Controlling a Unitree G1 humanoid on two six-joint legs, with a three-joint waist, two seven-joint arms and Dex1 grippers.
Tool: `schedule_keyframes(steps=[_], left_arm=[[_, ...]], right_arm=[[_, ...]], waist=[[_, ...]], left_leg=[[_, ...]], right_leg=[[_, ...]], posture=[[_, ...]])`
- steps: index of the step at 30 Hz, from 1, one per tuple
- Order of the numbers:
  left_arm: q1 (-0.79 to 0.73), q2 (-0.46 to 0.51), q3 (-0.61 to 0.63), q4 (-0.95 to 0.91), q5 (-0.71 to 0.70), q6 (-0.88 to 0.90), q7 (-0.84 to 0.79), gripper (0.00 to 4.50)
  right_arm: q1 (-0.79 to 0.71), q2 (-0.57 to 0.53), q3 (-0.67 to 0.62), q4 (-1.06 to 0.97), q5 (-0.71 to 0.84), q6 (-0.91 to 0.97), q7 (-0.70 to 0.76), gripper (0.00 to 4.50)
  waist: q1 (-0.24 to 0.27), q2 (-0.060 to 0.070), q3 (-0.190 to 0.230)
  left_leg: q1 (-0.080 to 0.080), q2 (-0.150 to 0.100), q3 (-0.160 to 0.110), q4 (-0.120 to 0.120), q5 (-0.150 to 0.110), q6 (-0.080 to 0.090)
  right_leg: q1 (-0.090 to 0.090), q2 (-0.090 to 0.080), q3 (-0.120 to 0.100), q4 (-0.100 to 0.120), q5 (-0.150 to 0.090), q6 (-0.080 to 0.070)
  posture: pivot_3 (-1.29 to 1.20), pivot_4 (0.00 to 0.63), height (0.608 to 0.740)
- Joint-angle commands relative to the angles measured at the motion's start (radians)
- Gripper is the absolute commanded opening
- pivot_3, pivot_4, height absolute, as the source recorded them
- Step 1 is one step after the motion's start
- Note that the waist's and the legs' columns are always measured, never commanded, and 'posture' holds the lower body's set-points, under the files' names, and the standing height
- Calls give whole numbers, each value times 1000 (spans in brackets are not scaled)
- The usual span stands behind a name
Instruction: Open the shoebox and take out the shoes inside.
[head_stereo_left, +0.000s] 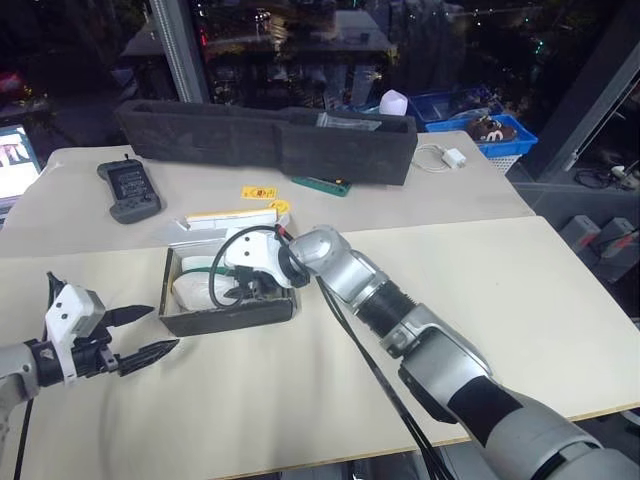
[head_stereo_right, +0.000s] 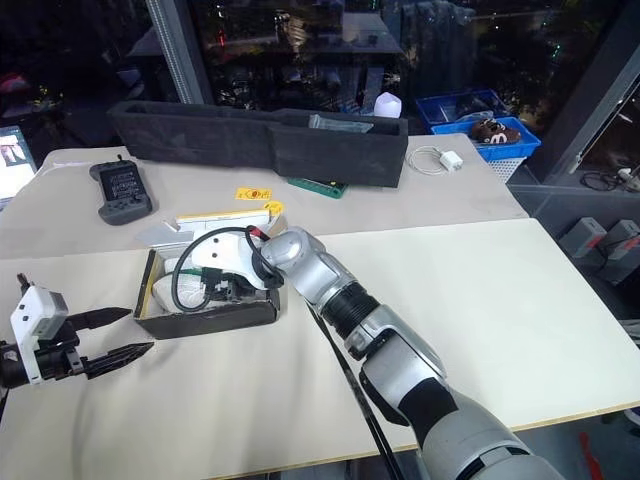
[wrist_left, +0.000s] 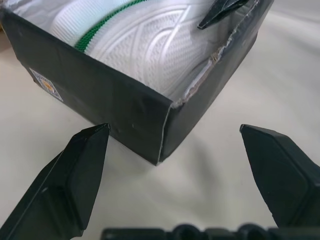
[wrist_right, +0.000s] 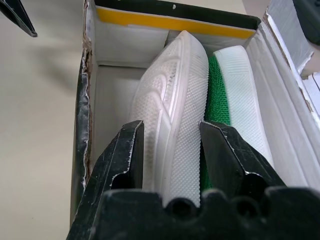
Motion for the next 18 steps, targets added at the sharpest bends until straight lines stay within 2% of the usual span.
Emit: schedule_keyframes(steps=[1,9,18], left_arm=[[11,-2,41,-33,-20,4,8,4500],[24,-6,55,-41,-20,3,13,4500],[32,-6,65,-52,-26,7,18,4500]], right_arm=[[-13,12,2,60,-24,-32,15,2130],[-64,13,-42,68,-3,-14,71,2130],[-15,49,-6,248,-70,-85,54,2130]], waist=[[0,0,0],[1,0,0],[0,-1,0]], left_leg=[[0,0,0,0,0,0],[0,0,0,0,0,0],[0,0,0,0,-1,-2]], right_leg=[[0,0,0,0,0,-1],[0,0,0,0,-1,-1],[0,0,0,0,-2,-2]], posture=[[0,150,738],[0,150,738],[0,150,738]])
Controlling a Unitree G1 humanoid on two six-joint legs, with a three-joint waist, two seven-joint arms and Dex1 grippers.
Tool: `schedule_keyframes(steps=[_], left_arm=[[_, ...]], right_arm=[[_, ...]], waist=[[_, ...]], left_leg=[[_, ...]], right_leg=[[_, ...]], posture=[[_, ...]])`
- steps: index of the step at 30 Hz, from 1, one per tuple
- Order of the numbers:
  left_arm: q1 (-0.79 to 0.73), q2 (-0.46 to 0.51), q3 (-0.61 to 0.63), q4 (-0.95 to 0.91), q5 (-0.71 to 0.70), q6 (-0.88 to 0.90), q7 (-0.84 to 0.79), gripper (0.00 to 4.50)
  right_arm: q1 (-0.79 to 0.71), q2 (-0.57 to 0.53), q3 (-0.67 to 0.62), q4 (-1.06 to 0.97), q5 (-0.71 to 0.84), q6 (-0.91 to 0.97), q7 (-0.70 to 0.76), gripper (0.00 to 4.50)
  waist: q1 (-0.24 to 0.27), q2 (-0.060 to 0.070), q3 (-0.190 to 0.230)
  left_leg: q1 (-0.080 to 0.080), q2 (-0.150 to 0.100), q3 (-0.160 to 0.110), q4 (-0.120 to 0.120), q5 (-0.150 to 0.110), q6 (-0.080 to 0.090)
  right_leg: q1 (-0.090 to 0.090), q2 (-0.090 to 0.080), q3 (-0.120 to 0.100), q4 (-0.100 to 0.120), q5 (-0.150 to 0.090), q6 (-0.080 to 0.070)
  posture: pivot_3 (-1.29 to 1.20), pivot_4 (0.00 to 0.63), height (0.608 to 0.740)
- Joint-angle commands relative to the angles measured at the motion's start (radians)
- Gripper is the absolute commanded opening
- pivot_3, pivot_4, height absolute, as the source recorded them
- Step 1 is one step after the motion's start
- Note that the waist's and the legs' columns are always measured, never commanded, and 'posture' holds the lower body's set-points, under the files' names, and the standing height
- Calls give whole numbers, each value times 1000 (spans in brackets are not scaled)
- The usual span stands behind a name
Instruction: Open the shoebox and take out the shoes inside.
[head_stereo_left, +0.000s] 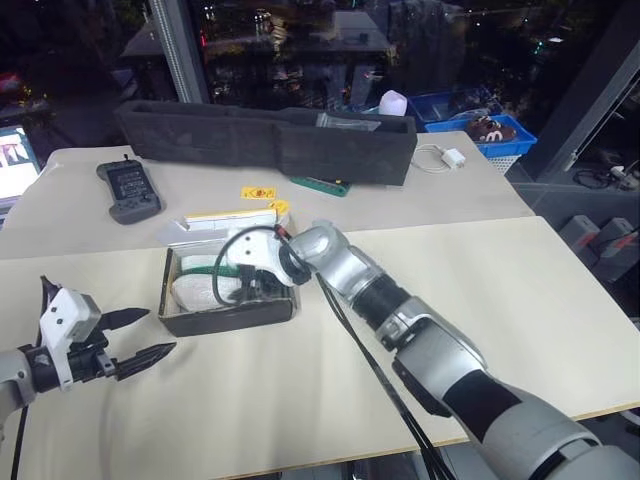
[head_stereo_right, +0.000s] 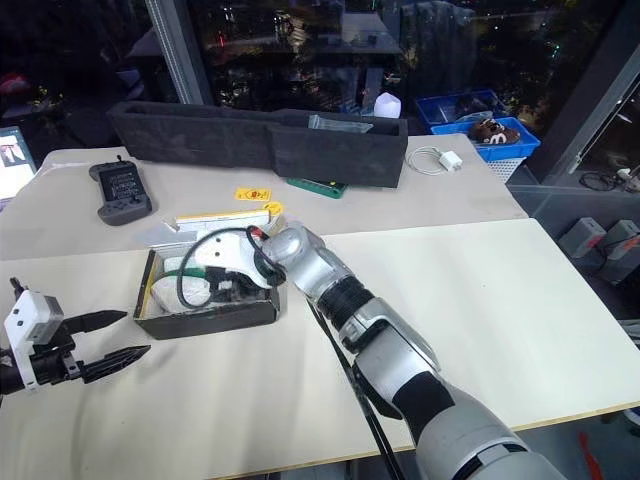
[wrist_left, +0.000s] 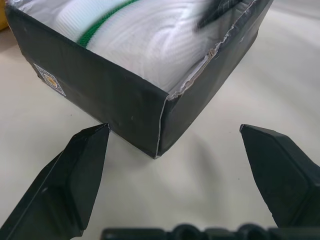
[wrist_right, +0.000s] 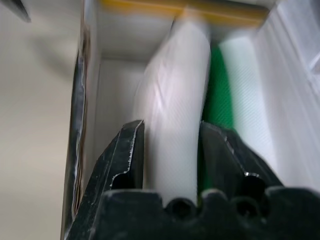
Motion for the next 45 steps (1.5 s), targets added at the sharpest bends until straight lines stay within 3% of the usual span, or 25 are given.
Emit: schedule_keyframes(steps=[1,3,6,11,15,18,24,34,43,45], left_arm=[[5,2,41,-32,-23,6,4,4500],[9,1,45,-34,-25,8,5,4500],[14,2,48,-38,-26,10,7,4500],[12,5,46,-38,-24,12,10,4500],[5,6,39,-34,-22,12,13,4500],[-3,8,32,-30,-20,11,14,4500],[-16,10,24,-24,-15,9,13,4500],[-28,13,15,-15,-9,9,10,4500],[-34,13,7,-14,-7,8,11,4500],[-35,14,6,-12,-6,7,10,4500]], right_arm=[[5,11,15,113,-46,-57,-25,2130],[-6,15,2,158,-52,-72,-41,2130],[-20,19,-10,183,-58,-94,-43,2805],[-36,29,-30,195,-62,-113,-60,4407],[-50,34,-48,175,-50,-97,-24,4470],[-70,31,-64,162,-49,-90,-36,3737],[-84,19,-66,134,-52,-88,-14,1698],[-117,-11,-102,11,-21,-27,2,1698],[-97,-93,-139,-351,52,176,97,1698],[-70,-124,-96,-388,-1,140,77,1698]], waist=[[-1,0,-1],[-1,0,-1],[-1,-2,-3],[4,-5,-6],[3,-5,-6],[3,-5,-6],[4,-5,-6],[4,-5,-6],[0,-6,-5],[1,-6,-5]], left_leg=[[0,0,0,0,0,0],[3,0,0,0,-1,-2],[8,0,0,-1,-3,-5],[12,0,0,-5,-4,-7],[12,0,0,-7,-4,-6],[11,0,0,-10,-3,-5],[11,0,0,-11,-2,-4],[8,0,0,-10,-2,-4],[6,0,0,-11,0,0],[6,0,0,-12,0,0]], right_leg=[[0,0,0,0,0,0],[2,0,0,0,0,-1],[4,0,0,0,-2,-3],[4,-1,0,-2,-3,-4],[5,0,0,-1,-4,-5],[5,0,0,-1,-4,-5],[4,0,0,0,-5,-4],[2,0,0,0,-5,-5],[0,1,0,0,-4,0],[0,1,0,0,-5,0]], posture=[[0,150,738],[0,150,738],[0,150,738],[0,150,738],[0,150,738],[0,150,738],[0,150,738],[0,150,738],[0,150,738],[0,150,738]])
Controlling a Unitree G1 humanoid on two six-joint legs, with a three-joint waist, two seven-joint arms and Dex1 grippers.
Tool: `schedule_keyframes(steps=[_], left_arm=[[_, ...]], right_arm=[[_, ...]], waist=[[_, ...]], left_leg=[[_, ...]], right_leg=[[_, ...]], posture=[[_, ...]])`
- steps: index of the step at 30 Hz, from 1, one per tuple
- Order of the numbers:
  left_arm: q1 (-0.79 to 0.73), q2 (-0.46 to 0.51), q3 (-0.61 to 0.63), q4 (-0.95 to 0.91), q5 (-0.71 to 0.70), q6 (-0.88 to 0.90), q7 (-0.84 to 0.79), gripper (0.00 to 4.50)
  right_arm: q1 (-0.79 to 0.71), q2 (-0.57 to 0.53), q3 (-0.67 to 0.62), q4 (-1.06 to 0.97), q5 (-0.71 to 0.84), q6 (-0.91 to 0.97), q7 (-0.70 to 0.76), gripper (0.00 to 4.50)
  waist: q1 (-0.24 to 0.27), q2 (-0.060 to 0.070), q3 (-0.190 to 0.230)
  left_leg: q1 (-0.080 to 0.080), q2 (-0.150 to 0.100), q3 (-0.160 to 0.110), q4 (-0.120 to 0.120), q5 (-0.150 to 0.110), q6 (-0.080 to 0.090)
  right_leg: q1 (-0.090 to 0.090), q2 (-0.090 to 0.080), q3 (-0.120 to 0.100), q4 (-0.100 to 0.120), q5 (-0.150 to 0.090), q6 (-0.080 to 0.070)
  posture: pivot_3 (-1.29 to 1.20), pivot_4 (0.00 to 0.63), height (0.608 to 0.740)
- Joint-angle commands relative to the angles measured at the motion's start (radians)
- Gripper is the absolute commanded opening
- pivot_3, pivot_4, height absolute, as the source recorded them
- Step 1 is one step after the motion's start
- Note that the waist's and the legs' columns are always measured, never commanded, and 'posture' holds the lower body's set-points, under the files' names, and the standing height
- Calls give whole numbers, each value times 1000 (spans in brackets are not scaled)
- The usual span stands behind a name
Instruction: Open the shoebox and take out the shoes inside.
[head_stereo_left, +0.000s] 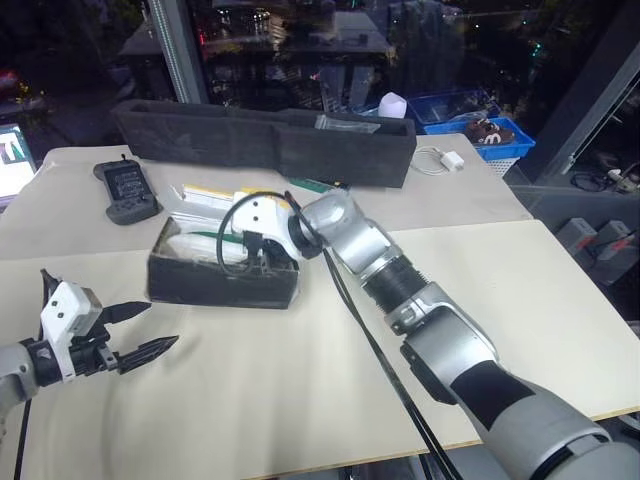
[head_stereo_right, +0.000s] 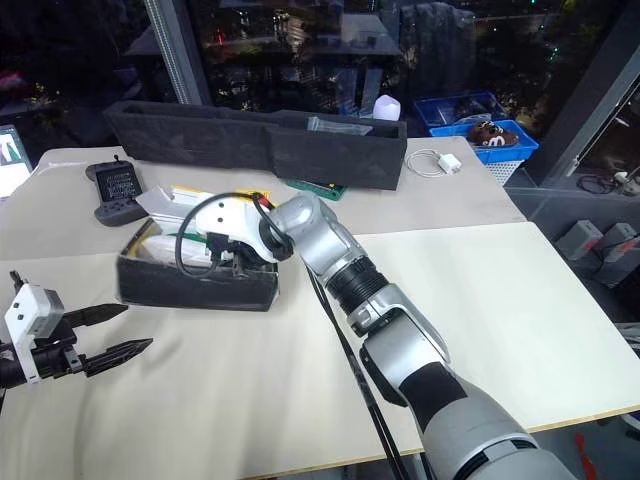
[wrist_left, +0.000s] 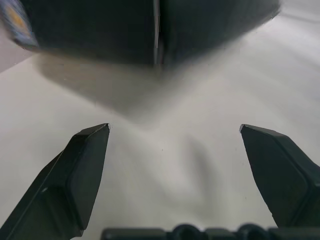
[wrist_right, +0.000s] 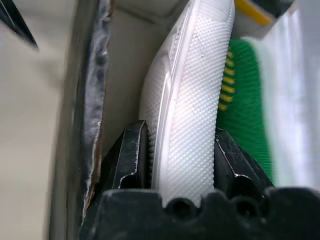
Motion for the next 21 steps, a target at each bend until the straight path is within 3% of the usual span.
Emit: schedule_keyframes(steps=[1,5,8,11,21], left_arm=[[-8,13,10,1,3,-7,-2,4500],[-10,15,9,4,4,-9,-4,4500],[-15,17,6,8,3,-8,-4,4500],[-16,17,4,8,4,-8,-5,4500],[-4,12,7,-3,5,-4,-8,4500]], right_arm=[[25,-55,62,-109,-64,-73,-30,1698],[85,-77,126,-169,-93,-98,-27,1698],[118,-133,273,-104,-269,-231,-119,1698],[146,-148,334,-49,-340,-291,-176,1698],[118,-130,173,-137,-184,-193,-86,1698]], waist=[[1,0,0],[6,-1,0],[3,-1,-1],[3,-1,-1],[4,-2,-1]], left_leg=[[0,0,0,0,0,0],[0,-1,0,0,0,0],[0,-1,0,1,0,0],[1,-1,0,0,0,-1],[5,0,0,0,1,-2]], right_leg=[[0,0,0,0,0,0],[0,-1,0,0,0,0],[0,-1,0,0,0,0],[0,-1,0,1,0,0],[2,0,0,3,-2,-4]], posture=[[0,150,738],[0,150,738],[0,150,738],[0,150,738],[0,150,738]])
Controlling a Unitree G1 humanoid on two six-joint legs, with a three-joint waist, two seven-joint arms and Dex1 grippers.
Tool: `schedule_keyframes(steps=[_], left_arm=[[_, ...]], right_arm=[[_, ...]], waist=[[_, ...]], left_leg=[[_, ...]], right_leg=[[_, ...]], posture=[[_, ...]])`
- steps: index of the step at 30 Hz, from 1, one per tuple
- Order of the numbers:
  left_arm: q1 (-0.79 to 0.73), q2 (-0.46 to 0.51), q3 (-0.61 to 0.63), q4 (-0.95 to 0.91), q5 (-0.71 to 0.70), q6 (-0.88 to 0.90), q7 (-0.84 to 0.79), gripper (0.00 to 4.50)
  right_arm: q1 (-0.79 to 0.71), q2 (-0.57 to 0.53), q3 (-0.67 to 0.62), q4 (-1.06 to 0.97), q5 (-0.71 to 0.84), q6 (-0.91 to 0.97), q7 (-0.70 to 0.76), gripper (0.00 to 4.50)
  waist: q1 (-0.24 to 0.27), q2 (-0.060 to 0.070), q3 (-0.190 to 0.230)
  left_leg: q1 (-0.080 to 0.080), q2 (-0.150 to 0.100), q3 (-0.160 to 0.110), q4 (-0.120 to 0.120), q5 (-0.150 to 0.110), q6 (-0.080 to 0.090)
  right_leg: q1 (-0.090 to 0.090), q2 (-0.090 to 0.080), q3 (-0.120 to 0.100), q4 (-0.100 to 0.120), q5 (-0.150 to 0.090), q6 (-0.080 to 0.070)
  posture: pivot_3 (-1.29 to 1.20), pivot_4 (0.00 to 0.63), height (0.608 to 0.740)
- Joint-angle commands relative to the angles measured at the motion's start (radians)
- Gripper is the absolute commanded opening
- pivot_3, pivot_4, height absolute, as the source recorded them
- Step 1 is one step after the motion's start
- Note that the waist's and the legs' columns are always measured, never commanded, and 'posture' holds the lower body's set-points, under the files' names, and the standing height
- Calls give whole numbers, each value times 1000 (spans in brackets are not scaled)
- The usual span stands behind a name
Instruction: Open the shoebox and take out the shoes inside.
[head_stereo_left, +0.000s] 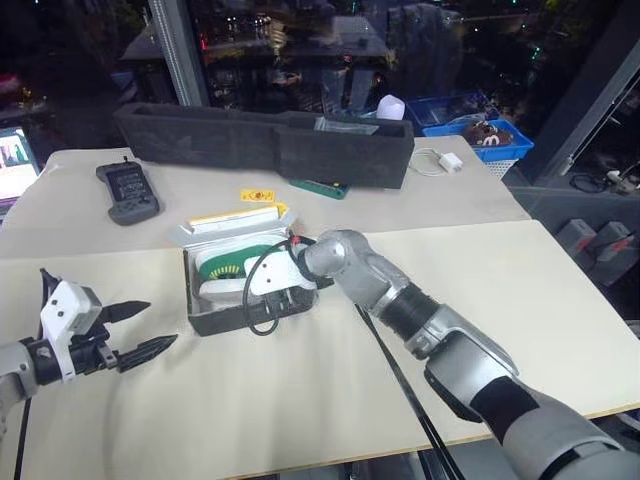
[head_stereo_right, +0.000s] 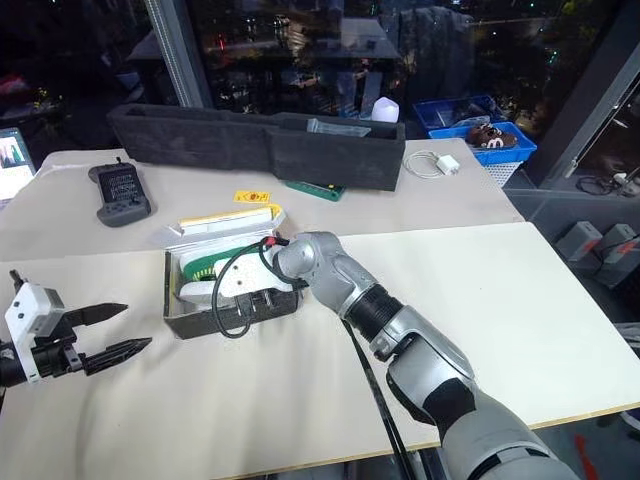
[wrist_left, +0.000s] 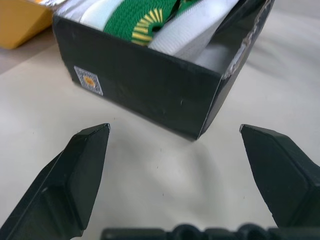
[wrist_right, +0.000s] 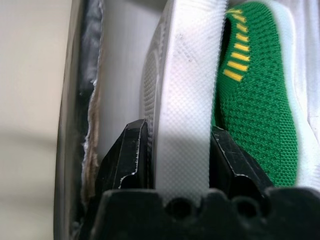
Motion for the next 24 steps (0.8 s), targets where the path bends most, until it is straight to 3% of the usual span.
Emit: schedule_keyframes(steps=[1,9,17,21,24], left_arm=[[1,9,10,-20,-6,-4,-5,4500],[-26,16,-4,0,0,-9,-12,4500],[-40,17,-9,11,7,-13,-19,4500],[-40,16,-9,13,7,-15,-23,4500],[-43,17,-11,18,7,-15,-26,4500]], right_arm=[[-33,-18,-88,-97,62,41,37,1698],[-45,-16,-247,-206,254,269,122,1698],[-64,-10,-323,-215,331,367,71,1698],[-107,20,-444,-226,436,480,4,1698],[-153,-6,-614,-242,561,594,-59,1698]], waist=[[4,0,0],[4,-1,0],[1,-1,0],[1,-1,0],[4,-1,0]], left_leg=[[-1,0,0,0,0,0],[-4,0,0,0,0,0],[-3,0,0,0,0,0],[-4,0,0,0,0,0],[-4,0,0,0,0,0]], right_leg=[[0,0,0,0,0,1],[-2,0,-1,-3,2,4],[-2,0,-1,-2,2,4],[-2,0,-1,-2,2,4],[-2,0,-1,-2,3,4]], posture=[[0,150,738],[0,150,738],[0,150,738],[0,150,738],[0,150,738]])
